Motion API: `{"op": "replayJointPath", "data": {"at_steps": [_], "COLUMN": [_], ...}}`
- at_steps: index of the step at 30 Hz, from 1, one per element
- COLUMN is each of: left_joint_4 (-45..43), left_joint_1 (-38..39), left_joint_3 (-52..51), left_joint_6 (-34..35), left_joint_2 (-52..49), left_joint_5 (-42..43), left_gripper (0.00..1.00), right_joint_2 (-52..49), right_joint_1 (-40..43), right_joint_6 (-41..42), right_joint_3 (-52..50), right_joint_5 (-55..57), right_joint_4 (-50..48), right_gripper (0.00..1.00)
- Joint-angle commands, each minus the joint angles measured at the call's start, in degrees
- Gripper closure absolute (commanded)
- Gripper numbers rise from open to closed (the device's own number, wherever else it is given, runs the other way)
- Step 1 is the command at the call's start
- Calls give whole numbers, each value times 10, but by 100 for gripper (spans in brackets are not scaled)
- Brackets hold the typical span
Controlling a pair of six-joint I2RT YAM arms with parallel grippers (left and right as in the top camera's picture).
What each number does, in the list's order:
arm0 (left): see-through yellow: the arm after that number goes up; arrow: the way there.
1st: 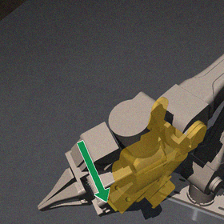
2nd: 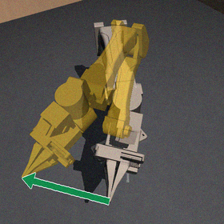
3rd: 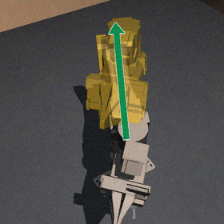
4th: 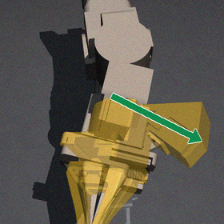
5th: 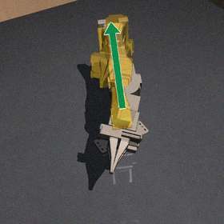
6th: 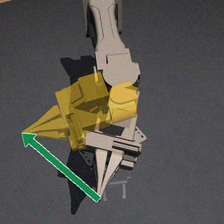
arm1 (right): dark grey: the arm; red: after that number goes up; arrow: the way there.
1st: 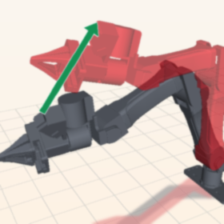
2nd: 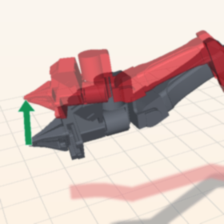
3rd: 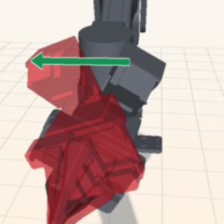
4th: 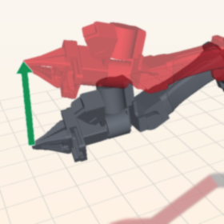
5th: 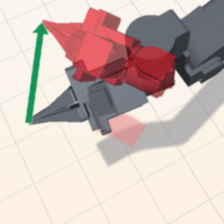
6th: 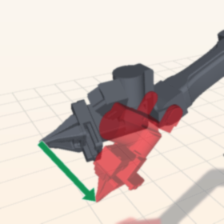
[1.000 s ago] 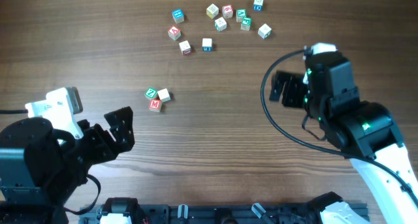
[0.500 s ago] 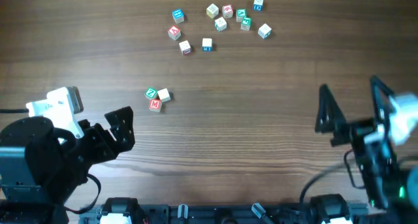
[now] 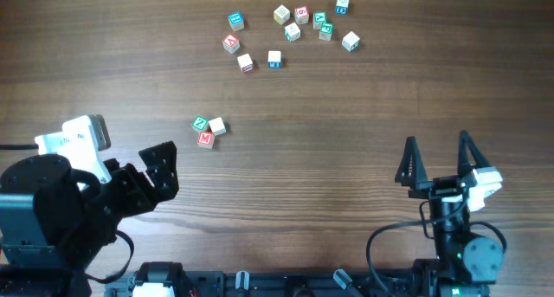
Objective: Form a circle
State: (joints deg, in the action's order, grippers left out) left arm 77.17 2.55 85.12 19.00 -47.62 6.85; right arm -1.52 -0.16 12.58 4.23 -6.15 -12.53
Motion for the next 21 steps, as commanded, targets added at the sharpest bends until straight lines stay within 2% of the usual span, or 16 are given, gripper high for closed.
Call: {"op": "replayJointPath", "data": {"at_steps": [1, 7, 21], "left_joint_4": [-1, -1, -1], "left_joint_1": [2, 2, 2], "left_joint_3": [-1, -1, -1], "left_joint_6": [-1, -1, -1], "left_joint_2": [0, 0, 0], "left_joint_5": [-3, -3, -3], "left_gripper": [0, 0, 0], "right_joint_2": [13, 11, 6], "right_joint_1": [3, 2, 2], "right_joint_6": [39, 40, 41], "right_joint_3": [-40, -39, -39], "right_joint_5": [69, 75, 74], "right_joint_4": [6, 119, 120], "right_gripper": [0, 0, 0]}}
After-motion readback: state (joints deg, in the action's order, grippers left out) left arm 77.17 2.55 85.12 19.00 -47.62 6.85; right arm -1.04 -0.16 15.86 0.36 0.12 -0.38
